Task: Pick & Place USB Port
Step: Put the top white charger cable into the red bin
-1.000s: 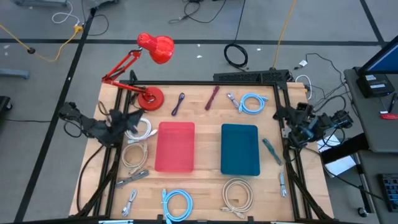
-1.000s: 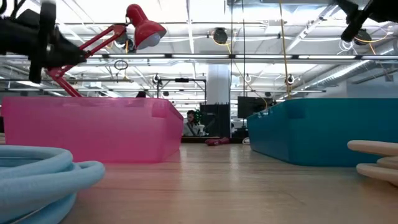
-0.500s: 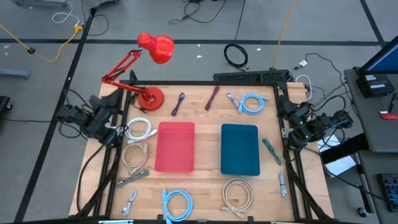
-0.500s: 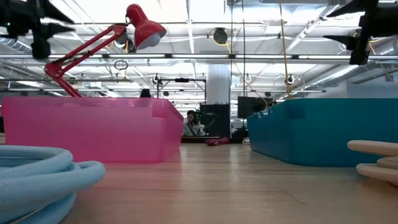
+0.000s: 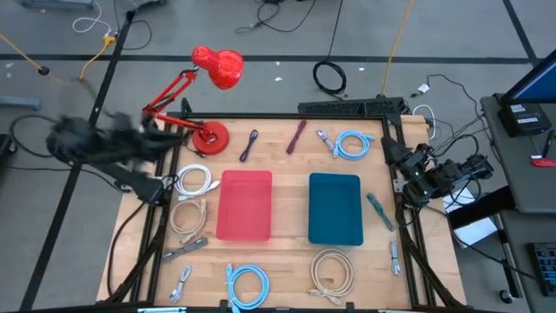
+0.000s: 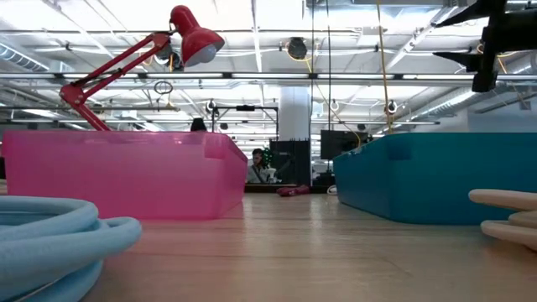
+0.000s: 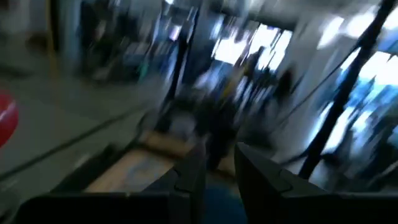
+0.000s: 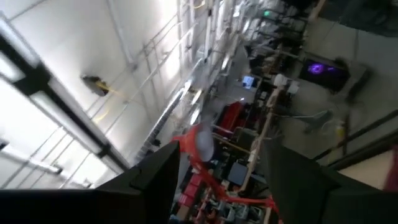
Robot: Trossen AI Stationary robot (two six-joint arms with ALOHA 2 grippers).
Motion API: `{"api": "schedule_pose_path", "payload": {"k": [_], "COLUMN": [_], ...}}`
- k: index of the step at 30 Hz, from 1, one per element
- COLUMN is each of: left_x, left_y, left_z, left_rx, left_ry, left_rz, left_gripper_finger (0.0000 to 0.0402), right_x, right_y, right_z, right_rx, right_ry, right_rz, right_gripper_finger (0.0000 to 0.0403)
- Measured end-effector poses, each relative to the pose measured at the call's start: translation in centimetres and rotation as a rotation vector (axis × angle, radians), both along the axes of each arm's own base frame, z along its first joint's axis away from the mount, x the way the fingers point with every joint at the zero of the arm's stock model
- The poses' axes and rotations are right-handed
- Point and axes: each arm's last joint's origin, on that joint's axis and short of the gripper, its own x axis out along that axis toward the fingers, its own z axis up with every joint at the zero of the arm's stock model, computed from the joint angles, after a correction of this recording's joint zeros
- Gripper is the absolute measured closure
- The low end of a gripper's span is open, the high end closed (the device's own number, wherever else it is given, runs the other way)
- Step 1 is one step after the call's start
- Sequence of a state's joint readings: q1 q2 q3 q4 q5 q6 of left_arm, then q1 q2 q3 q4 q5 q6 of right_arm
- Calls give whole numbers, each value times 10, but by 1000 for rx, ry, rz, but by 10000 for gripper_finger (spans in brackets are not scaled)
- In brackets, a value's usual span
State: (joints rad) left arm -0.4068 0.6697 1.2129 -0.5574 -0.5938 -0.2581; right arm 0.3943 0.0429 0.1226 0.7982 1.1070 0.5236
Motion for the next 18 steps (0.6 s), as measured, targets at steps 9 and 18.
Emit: {"api": "schedule_pose_path", "payload": {"k": [9, 18], "left_x": [68, 76], "left_y": [-19, -6], "left_z": [-17, -22], "left_rx": [-12, -122], "left_ry": [439, 442], "left_rz": [219, 306], "left_gripper_finger": [314, 314], "right_x": [-4, 95], "right_y": [3, 34], "right_z": [100, 165], "right_rx": [-583, -720], "right_ry": [224, 1308], "right_rz": [-66, -121], "right_gripper_finger": [188, 188]}}
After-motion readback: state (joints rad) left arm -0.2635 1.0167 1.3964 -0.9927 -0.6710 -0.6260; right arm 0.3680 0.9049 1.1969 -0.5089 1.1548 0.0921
